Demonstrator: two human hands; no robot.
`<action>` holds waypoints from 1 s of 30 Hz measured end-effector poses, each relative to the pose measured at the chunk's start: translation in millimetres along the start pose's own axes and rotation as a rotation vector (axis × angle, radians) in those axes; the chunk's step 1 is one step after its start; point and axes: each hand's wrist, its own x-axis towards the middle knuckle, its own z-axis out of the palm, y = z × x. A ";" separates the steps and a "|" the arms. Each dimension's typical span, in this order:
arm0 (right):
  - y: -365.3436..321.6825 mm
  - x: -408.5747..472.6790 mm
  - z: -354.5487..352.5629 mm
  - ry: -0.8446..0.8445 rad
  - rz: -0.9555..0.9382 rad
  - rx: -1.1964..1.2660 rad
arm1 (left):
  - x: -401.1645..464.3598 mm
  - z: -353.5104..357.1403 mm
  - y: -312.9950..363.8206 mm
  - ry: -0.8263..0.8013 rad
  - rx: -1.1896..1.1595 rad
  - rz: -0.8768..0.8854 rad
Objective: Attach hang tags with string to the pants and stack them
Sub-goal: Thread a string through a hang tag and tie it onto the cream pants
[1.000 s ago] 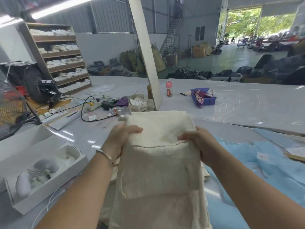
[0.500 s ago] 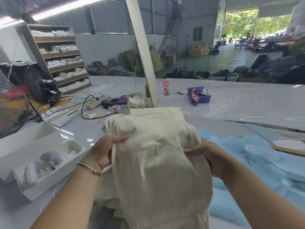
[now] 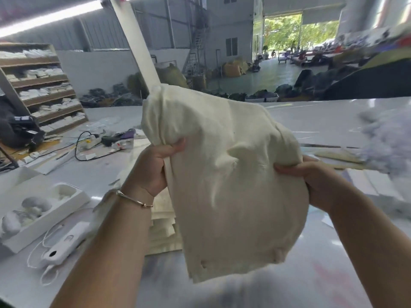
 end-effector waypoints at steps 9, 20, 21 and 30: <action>-66.7 -166.1 -161.2 0.433 -0.279 -0.296 | -81.1 218.6 -71.9 -0.328 -0.117 -0.035; -30.4 -126.7 -213.1 0.127 -0.076 -0.766 | -132.1 172.8 -129.8 -0.318 -0.389 -0.323; -4.2 -113.5 -209.5 0.106 -0.012 -0.866 | -136.7 154.7 -141.9 -0.109 -0.234 -0.395; 145.5 -166.9 -252.1 0.176 0.548 -1.256 | -160.6 50.8 -249.9 0.511 0.881 -0.899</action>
